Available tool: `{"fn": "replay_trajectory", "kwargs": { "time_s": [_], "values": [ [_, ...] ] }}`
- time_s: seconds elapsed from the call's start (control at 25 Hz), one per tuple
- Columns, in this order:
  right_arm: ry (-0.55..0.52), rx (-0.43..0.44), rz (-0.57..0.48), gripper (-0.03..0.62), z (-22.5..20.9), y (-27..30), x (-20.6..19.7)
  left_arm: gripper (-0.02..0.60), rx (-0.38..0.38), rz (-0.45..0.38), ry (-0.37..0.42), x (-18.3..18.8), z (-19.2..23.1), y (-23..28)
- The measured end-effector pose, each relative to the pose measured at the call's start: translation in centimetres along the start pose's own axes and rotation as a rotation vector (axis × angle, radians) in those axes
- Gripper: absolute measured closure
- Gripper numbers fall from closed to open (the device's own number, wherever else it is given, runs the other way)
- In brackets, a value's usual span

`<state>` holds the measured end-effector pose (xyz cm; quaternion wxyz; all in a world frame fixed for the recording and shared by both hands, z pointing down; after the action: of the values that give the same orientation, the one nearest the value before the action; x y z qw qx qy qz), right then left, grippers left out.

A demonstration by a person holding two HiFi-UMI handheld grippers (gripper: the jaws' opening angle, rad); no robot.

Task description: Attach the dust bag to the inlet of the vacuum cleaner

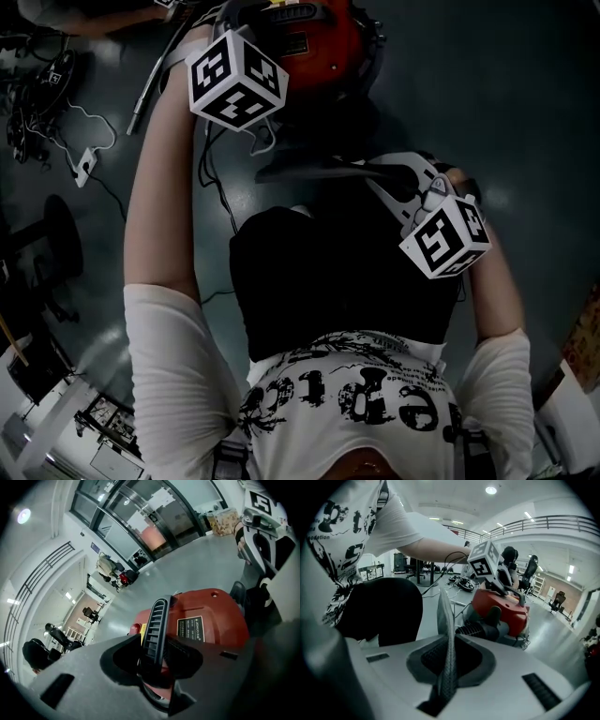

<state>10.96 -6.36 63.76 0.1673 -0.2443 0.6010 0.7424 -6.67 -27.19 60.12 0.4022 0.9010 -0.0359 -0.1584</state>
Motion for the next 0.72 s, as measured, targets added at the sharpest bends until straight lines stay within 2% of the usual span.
{"fn": "replay_trajectory", "kwargs": {
  "time_s": [0.12, 0.36, 0.56, 0.72],
  "values": [
    [0.014, -0.003, 0.024, 0.571, -0.7, 1.1, -0.4, 0.451, -0.016, 0.013, 0.023, 0.0, 0.0, 0.1],
    [0.056, -0.028, 0.022, 0.569, -1.4, 1.6, -1.1, 0.451, -0.018, 0.011, 0.018, 0.1, 0.0, 0.2],
    [-0.045, -0.122, 0.075, 0.563, -2.1, 2.0, -0.8, 0.451, -0.022, 0.013, 0.016, 0.0, 0.0, 0.3],
    [-0.099, -0.151, 0.11, 0.554, -2.2, 2.1, 0.5, 0.451, -0.039, 0.013, 0.015, 0.1, 0.1, 0.2]
  ]
}}
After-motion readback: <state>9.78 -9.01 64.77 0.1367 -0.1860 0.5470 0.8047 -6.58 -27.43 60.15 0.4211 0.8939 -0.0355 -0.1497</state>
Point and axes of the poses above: the fingertips, and each gripper's own axes: y forward along the fingers, z to its left, x out of its top, the point moved 7 cm from there along -y, backward along the fingers, and after that the axes turned 14 degrees about z, right-handed, at the moved point
